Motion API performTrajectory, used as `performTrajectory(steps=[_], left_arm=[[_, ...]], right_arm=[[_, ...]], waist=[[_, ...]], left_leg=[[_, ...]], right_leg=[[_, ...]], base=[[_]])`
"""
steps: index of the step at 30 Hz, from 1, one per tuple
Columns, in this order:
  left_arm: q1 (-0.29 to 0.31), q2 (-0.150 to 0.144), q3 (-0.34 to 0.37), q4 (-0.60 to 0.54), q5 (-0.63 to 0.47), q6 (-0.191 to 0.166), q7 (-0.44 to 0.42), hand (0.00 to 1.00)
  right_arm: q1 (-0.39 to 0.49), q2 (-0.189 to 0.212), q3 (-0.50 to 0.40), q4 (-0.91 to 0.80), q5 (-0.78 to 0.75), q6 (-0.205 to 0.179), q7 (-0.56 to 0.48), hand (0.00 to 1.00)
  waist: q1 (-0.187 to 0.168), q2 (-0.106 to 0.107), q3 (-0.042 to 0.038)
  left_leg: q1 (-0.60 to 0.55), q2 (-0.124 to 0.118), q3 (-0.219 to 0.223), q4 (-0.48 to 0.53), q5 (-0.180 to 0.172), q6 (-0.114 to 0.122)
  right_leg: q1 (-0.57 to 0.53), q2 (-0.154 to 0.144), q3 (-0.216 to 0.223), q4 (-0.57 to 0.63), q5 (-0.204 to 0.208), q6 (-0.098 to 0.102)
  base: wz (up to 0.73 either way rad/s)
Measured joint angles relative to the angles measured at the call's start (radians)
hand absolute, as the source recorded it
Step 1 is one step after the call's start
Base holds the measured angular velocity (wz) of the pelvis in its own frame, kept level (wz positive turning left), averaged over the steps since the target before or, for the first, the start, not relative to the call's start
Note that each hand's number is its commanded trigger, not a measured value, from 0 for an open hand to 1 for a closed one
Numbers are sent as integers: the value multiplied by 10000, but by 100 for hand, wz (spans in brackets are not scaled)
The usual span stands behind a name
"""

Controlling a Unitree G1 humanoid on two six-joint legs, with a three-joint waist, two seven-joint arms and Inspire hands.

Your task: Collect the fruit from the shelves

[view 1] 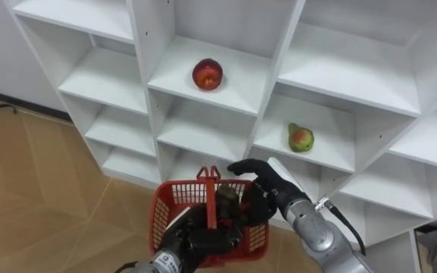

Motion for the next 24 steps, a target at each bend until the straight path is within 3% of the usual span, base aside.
performTrajectory(steps=[13, 19, 24], left_arm=[[-15, 8, -17, 79, 7, 3, -13, 100], [-61, 7, 99, -43, -9, -6, 0, 100], [-100, 18, 176, -121, -17, -350, -19, 100]], right_arm=[[0, 3, -42, 0, -330, 7, 241, 0], [0, -4, -62, -424, -354, 216, 220, 0], [0, -110, -66, -1002, -487, 214, 252, 0]], waist=[[-17, -31, 19], [-20, -50, 24], [27, -59, 17]], left_leg=[[-16, 0, -13, 9, -1, 0], [-15, -3, 1, 8, -1, 0], [11, 1, 5, 6, 2, -1]], right_leg=[[-1, -5, 8, 9, 0, 0], [-8, -7, 19, -6, -2, 2], [-14, 2, 33, -22, -2, 3]], base=[[0], [0], [0]])
